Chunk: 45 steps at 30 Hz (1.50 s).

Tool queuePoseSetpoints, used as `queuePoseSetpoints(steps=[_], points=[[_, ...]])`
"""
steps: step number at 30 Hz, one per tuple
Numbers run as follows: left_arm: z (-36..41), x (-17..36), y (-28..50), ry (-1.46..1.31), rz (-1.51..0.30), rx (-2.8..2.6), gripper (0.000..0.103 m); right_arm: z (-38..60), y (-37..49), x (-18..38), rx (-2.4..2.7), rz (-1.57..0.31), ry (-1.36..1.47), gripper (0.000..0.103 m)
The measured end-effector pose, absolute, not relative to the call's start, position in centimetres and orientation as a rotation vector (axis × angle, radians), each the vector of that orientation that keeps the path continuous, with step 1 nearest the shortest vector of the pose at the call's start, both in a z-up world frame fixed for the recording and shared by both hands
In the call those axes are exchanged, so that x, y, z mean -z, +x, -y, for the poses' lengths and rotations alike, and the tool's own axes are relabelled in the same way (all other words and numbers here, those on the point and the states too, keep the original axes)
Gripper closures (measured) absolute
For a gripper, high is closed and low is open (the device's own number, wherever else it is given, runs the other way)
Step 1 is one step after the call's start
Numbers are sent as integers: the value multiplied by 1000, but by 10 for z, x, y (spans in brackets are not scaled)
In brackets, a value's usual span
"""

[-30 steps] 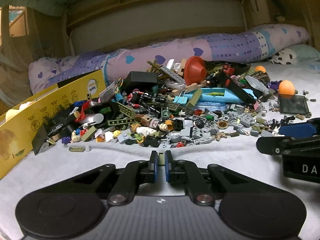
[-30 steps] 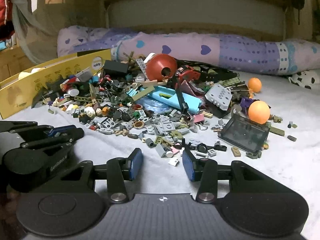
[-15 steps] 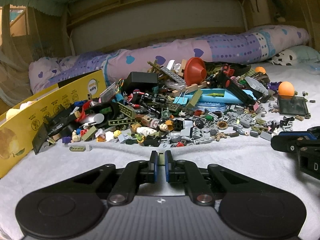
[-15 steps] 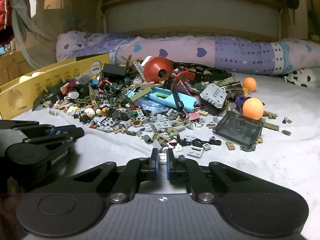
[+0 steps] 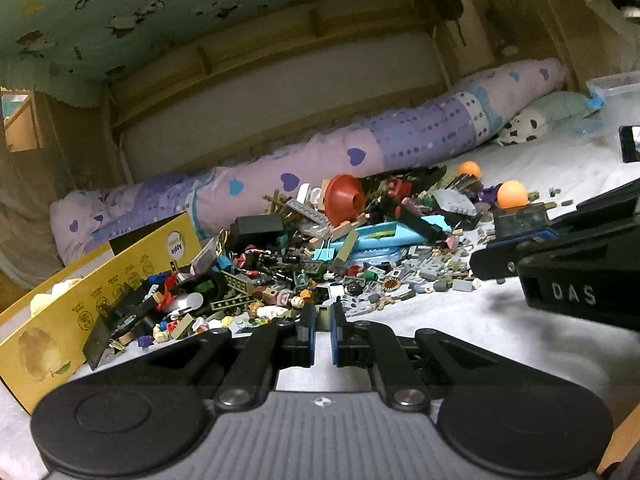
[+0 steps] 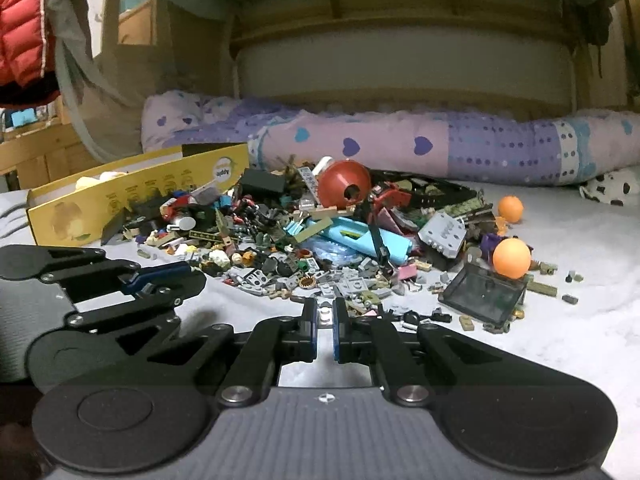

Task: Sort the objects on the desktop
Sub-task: 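Close the right gripper on a small white piece while the left holds its piece, then carry both held pieces over to the yellow box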

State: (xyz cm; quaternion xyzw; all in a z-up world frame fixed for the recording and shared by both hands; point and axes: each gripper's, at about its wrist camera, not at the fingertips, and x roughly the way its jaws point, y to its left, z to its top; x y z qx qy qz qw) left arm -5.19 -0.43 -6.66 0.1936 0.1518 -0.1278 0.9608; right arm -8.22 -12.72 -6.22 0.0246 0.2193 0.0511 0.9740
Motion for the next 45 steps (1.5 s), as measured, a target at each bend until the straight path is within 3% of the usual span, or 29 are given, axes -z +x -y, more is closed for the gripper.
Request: queuePoseSetpoints(steps=[45], points=[[-67,13,-45,271,-267,58,96,87,-76,35,-230,-431,36,94]])
